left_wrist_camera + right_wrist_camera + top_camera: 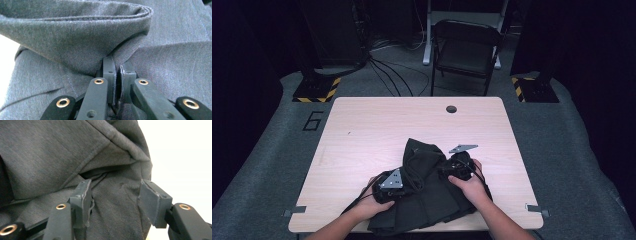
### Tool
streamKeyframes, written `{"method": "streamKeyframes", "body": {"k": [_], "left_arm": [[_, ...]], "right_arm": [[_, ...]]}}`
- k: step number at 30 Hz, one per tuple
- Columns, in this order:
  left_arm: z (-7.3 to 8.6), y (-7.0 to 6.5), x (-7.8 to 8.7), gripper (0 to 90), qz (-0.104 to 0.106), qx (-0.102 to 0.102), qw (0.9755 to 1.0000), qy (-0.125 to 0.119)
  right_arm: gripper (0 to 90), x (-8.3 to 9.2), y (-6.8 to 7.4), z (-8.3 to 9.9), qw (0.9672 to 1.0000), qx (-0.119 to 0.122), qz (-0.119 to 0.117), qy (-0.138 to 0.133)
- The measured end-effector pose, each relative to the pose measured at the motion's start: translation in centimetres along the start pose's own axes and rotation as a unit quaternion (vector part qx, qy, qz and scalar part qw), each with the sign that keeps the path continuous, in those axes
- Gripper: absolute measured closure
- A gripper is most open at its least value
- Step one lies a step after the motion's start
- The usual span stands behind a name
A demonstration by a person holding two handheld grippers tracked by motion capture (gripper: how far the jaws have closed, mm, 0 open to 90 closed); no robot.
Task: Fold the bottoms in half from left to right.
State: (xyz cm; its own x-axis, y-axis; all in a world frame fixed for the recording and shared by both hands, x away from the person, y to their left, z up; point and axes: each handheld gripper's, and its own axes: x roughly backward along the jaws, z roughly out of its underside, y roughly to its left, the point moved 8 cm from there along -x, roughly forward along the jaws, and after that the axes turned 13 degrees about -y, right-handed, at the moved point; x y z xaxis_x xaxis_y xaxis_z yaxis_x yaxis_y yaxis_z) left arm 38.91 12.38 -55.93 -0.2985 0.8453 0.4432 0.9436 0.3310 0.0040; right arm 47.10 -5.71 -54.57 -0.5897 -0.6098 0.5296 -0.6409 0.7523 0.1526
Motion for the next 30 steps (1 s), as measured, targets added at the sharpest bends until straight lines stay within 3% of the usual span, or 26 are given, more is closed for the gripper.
{"method": "streamKeyframes", "body": {"k": [6,15,23,30], "left_arm": [[0.3,0.1,0.0,85.6,-0.001,0.022,0.9996,-0.016],[0.5,0.0,0.0,85.7,-0.007,0.027,0.9994,-0.021],[0.7,0.0,-0.1,85.6,-0.008,0.032,0.9991,-0.028],[0.7,0.0,0.0,85.6,-0.006,0.031,0.9991,-0.028]], "right_arm": [[42.5,-0.3,0.2,0.6,0.9999,0.004,-0.001,0.013],[38.6,-0.1,0.1,-0.1,0.9999,-0.012,-0.008,0.006],[30.7,0.2,1.4,-2.2,0.9993,-0.004,-0.036,-0.012],[24.8,-0.2,2.5,-4.9,0.9979,0.031,-0.050,-0.028]]}}
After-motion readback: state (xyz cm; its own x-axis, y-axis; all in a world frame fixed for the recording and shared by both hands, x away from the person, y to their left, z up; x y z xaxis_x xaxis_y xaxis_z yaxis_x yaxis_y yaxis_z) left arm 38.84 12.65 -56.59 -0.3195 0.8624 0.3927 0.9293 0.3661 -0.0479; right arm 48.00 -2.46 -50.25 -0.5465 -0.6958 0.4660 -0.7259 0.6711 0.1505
